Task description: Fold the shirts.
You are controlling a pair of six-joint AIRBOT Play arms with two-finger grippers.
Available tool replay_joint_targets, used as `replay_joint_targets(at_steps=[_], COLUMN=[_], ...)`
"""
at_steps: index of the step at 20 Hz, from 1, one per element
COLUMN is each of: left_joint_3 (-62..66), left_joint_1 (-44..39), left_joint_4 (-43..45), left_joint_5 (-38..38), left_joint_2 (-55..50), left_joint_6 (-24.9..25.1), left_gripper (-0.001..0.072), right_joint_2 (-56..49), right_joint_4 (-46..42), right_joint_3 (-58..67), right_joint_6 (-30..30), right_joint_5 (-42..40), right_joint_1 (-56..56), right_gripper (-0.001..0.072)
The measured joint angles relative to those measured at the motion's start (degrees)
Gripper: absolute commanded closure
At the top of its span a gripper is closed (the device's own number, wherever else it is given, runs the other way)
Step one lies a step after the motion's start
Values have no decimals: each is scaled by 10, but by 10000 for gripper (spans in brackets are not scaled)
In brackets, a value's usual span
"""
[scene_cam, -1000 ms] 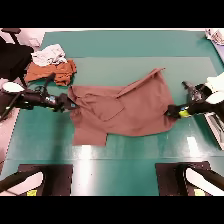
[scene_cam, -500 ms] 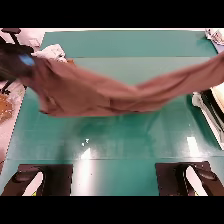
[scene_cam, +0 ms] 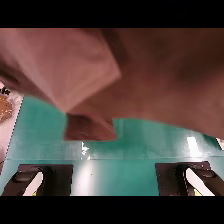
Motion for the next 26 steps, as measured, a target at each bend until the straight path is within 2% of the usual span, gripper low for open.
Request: replay_joint_targets(at_steps=[2, 4, 8, 11, 15, 21, 22, 23, 24, 25, 26], left_joint_3=[-73, -170, -343, -398, -407, -336, -324, -313, -303, -294, -287], left_joint_1=[0, 0, -7, -29, -52, -59, -59, -59, -59, -59, -59], left_joint_4=[26, 31, -44, -98, -165, -196, -198, -198, -198, -199, -199], left_joint_5=[-35, -18, 116, 234, 380, 485, 498, 513, 527, 539, 546], left_joint_2=[-24, -55, -151, -253, -385, -487, -495, -503, -507, -511, -515], left_joint_6=[-12, -1, 75, 138, 202, 257, 261, 265, 269, 274, 278], left_gripper=[681, 682, 681, 681, 681, 680, 680, 679, 550, 342, 256], right_joint_2=[-33, -77, -194, -298, -418, -543, -560, -573, -586, -598, -607], right_joint_4=[-15, -24, -34, -33, -34, -31, -31, -34, -35, -40, -39], right_joint_3=[-72, -169, -334, -388, -374, -240, -213, -189, -165, -144, -124], right_joint_6=[49, 86, 126, 137, 135, 107, 105, 104, 103, 102, 102], right_joint_5=[28, 38, -35, -115, -187, -243, -248, -256, -260, -263, -264], right_joint_1=[26, 45, 67, 71, 66, 61, 61, 60, 59, 59, 59], right_gripper=[694, 694, 694, 694, 693, 676, 582, 427, 291, 257, 247])
